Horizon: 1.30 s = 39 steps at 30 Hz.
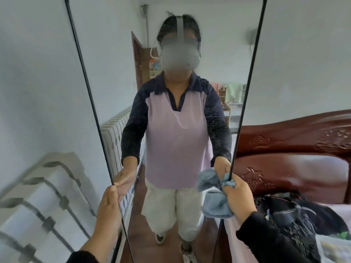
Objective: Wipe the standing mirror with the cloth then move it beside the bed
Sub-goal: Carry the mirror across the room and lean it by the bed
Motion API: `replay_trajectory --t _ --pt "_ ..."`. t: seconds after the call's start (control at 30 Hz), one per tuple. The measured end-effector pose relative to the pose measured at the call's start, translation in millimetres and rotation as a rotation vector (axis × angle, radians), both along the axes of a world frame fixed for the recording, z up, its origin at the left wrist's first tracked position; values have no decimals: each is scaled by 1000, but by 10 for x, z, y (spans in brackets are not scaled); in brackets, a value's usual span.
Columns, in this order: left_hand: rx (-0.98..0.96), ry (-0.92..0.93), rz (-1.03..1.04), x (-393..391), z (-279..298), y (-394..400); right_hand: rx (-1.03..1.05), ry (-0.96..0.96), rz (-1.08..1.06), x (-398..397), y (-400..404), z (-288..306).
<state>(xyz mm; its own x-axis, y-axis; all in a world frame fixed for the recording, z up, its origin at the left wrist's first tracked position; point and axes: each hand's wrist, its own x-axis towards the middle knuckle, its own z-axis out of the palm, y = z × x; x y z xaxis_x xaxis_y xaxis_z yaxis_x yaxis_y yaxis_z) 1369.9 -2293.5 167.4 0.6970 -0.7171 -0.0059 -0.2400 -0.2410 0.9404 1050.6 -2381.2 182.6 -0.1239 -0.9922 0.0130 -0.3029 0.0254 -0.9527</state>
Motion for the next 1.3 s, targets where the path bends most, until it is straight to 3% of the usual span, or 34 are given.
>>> replay_trajectory --t 0.23,0.67,1.3 --pt "31 -5 30 21 -73 -785 8 15 31 61 -748 -48" --pt "68 42 -77 350 -259 -2434 86 51 -102 382 -2059 -276" --pt "86 76 -106 406 -579 -3996 200 89 -128 383 -3659 -574"
